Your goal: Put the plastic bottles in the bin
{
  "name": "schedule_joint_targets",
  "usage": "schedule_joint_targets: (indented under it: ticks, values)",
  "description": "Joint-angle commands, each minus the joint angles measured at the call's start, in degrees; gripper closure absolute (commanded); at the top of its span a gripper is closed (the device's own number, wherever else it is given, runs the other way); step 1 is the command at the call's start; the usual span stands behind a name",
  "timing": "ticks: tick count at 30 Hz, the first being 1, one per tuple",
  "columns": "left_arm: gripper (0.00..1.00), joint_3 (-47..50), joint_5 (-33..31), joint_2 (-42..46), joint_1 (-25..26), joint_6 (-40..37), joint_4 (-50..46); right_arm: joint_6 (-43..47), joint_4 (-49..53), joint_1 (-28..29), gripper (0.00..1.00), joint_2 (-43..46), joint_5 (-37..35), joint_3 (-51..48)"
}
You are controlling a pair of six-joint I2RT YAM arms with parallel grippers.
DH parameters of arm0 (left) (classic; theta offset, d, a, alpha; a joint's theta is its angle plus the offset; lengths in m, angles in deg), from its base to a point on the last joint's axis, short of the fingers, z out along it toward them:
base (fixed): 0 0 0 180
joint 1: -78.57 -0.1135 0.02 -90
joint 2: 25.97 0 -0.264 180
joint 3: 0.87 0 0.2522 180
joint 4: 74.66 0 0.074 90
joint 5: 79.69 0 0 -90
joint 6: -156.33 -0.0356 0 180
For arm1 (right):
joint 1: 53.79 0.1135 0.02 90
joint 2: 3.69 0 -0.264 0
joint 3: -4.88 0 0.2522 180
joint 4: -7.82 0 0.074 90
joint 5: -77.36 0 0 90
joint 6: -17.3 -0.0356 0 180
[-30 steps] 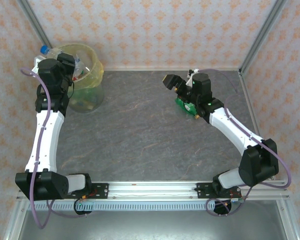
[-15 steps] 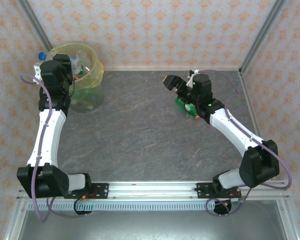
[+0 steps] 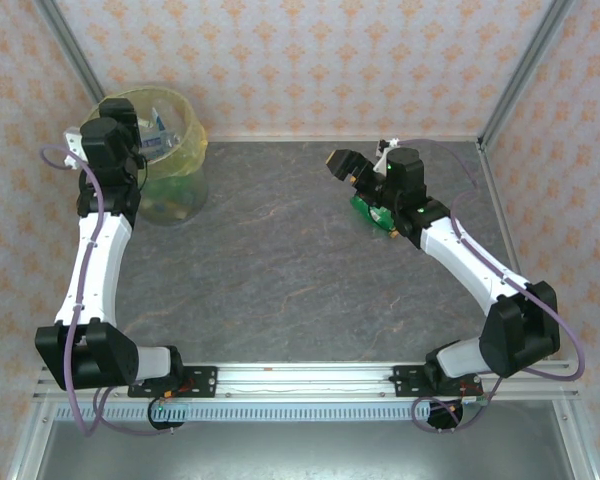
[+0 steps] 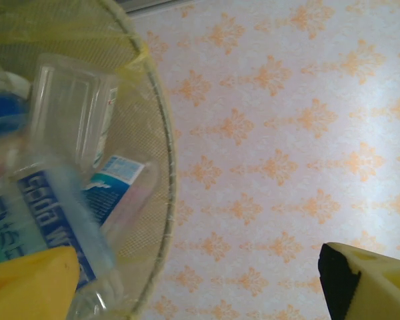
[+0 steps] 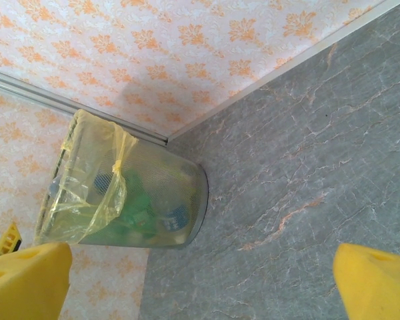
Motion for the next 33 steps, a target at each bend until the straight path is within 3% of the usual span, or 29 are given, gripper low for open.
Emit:
schedule_joint_targets:
  ticks: [1,10,17,26,33]
  values:
    - [0.08,-2.4,-0.9,0.7,-0.5,-1.6,-0.8,0.2,-0.8,0.0,0.00,1.9,-0.5,-0.6]
    - [0.07,-4.9,-0.1,1.6,-0.5,-5.9,-2.9,0.8,0.9,0.0,0.00,2.9,-2.0,-1.0]
    - [0.01,-10.3,4.4,0.4,0.3,-13.7,-6.3,4.2,7.4,0.1,0.00,2.5,-9.4,-0.9]
    - [0.01,-13.8,3.1,0.2,7.8,-24.4,-10.5,6.9,14.0,-0.9,0.00,1.8,-19.6,-5.0]
    - [0.01,-13.3,5.7,-0.9,14.3,-28.3,-11.3,6.5,12.3,-8.3,0.00,1.3,-16.4,-12.1]
